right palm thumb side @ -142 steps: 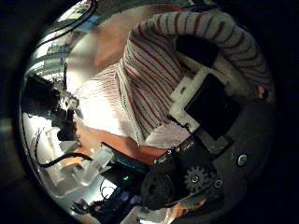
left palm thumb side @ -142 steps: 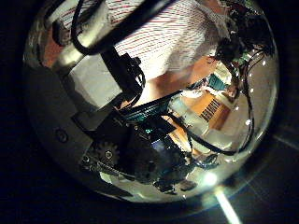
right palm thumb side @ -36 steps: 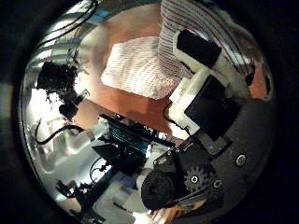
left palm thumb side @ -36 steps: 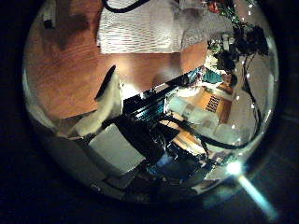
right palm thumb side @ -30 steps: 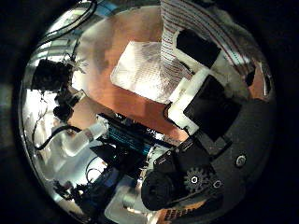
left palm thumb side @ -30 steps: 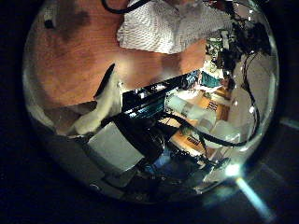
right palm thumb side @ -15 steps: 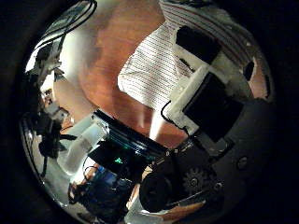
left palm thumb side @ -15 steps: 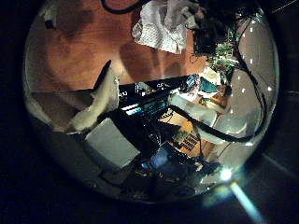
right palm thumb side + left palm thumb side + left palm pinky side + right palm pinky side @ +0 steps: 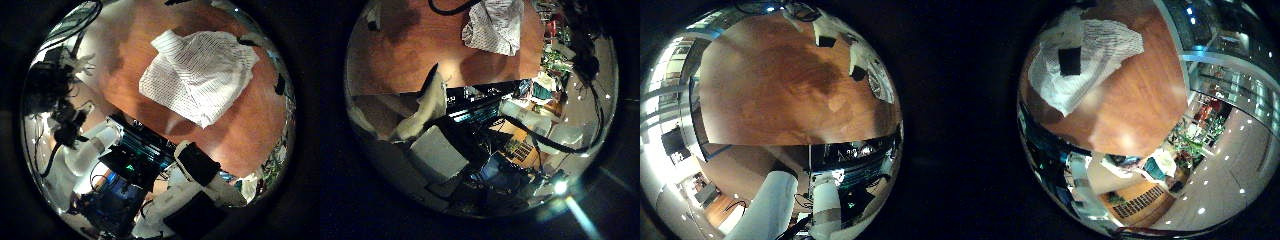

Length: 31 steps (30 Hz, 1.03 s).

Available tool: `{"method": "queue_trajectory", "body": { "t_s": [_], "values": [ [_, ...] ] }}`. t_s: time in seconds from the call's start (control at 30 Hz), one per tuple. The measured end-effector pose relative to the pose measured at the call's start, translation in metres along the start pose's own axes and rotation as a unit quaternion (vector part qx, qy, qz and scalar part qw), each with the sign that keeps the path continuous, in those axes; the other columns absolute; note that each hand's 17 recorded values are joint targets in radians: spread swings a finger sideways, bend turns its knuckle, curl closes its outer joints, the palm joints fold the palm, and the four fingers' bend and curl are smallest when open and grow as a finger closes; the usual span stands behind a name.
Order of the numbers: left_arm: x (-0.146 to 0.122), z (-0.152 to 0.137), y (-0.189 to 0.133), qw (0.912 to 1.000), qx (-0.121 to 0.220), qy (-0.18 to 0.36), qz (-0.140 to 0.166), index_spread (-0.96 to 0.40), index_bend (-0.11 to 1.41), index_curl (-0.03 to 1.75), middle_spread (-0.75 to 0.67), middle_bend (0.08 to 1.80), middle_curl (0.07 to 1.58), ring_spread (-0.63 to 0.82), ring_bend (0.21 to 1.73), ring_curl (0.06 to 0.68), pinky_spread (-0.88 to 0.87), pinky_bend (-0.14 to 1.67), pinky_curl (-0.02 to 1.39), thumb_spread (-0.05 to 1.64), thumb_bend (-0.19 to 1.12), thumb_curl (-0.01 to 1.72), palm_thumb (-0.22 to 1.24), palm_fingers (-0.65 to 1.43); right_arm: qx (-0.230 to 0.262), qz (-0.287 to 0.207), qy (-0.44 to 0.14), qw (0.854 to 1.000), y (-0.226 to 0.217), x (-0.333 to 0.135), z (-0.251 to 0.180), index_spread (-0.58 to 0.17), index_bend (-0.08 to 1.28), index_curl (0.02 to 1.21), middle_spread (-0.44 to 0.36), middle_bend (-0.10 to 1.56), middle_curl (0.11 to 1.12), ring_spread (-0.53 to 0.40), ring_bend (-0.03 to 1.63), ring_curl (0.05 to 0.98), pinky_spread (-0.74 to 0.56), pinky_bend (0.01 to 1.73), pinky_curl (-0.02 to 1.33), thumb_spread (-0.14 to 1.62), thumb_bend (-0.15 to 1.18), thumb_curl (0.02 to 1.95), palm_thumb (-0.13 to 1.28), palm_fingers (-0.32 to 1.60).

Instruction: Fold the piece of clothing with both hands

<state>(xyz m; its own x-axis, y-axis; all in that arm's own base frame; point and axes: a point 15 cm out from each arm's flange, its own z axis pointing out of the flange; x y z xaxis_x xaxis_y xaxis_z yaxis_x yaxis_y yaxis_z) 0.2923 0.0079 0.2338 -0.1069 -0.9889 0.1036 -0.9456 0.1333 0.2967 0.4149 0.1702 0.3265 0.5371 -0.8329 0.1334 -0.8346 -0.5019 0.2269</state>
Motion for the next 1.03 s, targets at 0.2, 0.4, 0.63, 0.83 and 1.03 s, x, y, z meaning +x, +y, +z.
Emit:
{"method": "queue_trajectory", "body": {
  "t_s": [0.2,0.4,0.63,0.83,1.03],
  "values": [
    [0.028,-0.020,0.002,0.9998,-0.004,-0.015,0.009,-0.07,0.19,0.50,-0.01,0.25,0.53,-0.06,0.74,0.300,0.03,0.31,0.50,1.17,-0.02,0.37,0.57,0.33,0.016,0.042,-0.026,0.999,0.042,0.028,-0.012,-0.407,0.16,0.33,-0.058,0.33,0.39,-0.051,0.92,0.388,0.15,0.93,0.63,1.27,-0.01,0.51,0.69,0.04],
    [0.045,-0.035,0.005,0.9997,-0.005,-0.019,0.010,-0.06,0.18,0.50,0.03,0.20,0.51,-0.04,0.74,0.303,0.03,0.34,0.50,1.18,-0.02,0.36,0.53,0.31,0.018,0.051,-0.028,0.998,0.067,0.028,-0.024,-0.390,0.17,0.32,-0.060,0.34,0.38,-0.058,0.91,0.364,0.19,0.87,0.58,1.30,-0.02,0.47,0.66,0.10],
    [0.051,-0.046,0.014,0.9997,0.007,-0.024,0.000,-0.05,0.18,0.49,0.05,0.20,0.50,-0.02,0.75,0.300,0.04,0.34,0.50,1.19,-0.02,0.36,0.50,0.30,0.002,0.045,-0.059,0.997,0.089,0.007,-0.030,-0.383,0.17,0.32,-0.052,0.33,0.37,-0.051,0.88,0.338,0.23,0.81,0.53,1.33,-0.01,0.42,0.62,0.12],
    [0.056,-0.047,0.015,0.9997,0.005,-0.023,-0.001,-0.05,0.18,0.48,0.06,0.20,0.49,0.00,0.74,0.297,0.05,0.35,0.50,1.20,-0.02,0.35,0.49,0.29,-0.020,0.043,-0.064,0.997,0.107,0.006,-0.018,-0.382,0.17,0.32,-0.043,0.33,0.37,-0.047,0.85,0.320,0.25,0.78,0.50,1.35,-0.01,0.40,0.61,0.14],
    [0.061,-0.042,0.008,0.9997,-0.006,-0.025,0.001,-0.05,0.18,0.47,0.07,0.20,0.49,0.01,0.73,0.292,0.05,0.36,0.50,1.21,-0.02,0.35,0.48,0.29,-0.022,0.072,-0.070,0.995,0.114,0.027,-0.014,-0.383,0.17,0.32,-0.051,0.32,0.37,-0.037,0.83,0.302,0.26,0.77,0.47,1.36,-0.01,0.39,0.61,0.17]
  ]
}}
